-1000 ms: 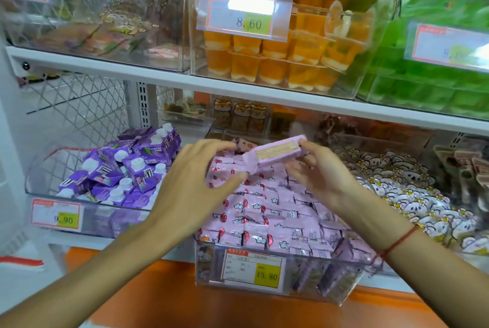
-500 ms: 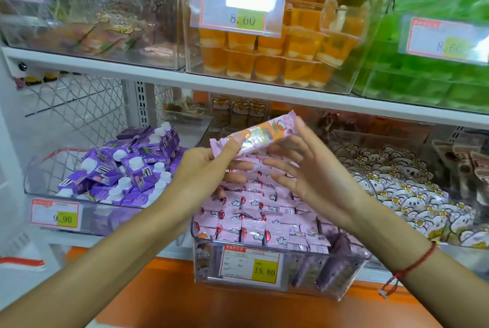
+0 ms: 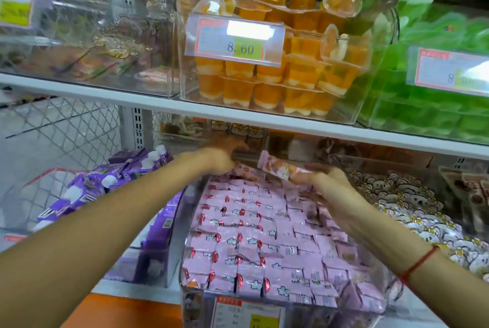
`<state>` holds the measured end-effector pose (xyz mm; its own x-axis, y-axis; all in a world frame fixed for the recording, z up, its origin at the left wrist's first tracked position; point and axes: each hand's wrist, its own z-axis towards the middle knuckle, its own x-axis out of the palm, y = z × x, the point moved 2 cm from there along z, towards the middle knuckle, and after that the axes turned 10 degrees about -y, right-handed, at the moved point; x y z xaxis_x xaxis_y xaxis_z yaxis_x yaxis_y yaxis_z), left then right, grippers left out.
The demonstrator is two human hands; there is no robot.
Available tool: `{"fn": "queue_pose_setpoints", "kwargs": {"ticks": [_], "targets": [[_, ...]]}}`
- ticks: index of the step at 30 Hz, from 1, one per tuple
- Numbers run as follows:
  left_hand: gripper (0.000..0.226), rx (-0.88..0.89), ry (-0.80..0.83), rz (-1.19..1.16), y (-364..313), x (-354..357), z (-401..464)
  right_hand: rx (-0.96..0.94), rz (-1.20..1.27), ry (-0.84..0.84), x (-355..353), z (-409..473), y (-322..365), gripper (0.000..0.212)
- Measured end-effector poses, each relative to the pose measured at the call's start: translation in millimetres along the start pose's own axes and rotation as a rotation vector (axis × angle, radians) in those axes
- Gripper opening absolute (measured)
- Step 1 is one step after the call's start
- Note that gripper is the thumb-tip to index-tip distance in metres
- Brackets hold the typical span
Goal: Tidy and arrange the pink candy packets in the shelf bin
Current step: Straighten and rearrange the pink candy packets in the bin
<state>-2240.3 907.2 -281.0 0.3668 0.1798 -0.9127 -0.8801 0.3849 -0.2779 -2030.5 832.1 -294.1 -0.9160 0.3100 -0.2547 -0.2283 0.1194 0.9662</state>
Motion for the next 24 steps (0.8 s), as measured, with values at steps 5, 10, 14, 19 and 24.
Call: {"fn": "queue_pose_setpoints", "kwargs": {"ticks": [5, 10, 14, 19, 24], "targets": [[0.033, 0.062, 0.143, 0.275, 6, 23, 22, -0.445, -0.677, 0.214, 9, 5, 3, 0.047], [0.044, 0.037, 0.296, 0.182, 15, 19, 23, -0.630, -1.070, 0.233, 21, 10, 7, 0.019], [0.038, 0.054, 0.184, 0.095, 22, 6, 16, -0.553, -0.585, 0.090, 19, 26, 18, 0.021], [0.040, -0.003, -0.026, -0.037, 17, -3, 13, -0.409, -0.063, -0.071, 21, 44, 17, 0.044], [0.042, 0.016, -0.177, 0.051, 8, -7, 15, -0.470, -0.125, -0.014, 46, 51, 8, 0.049]]}}
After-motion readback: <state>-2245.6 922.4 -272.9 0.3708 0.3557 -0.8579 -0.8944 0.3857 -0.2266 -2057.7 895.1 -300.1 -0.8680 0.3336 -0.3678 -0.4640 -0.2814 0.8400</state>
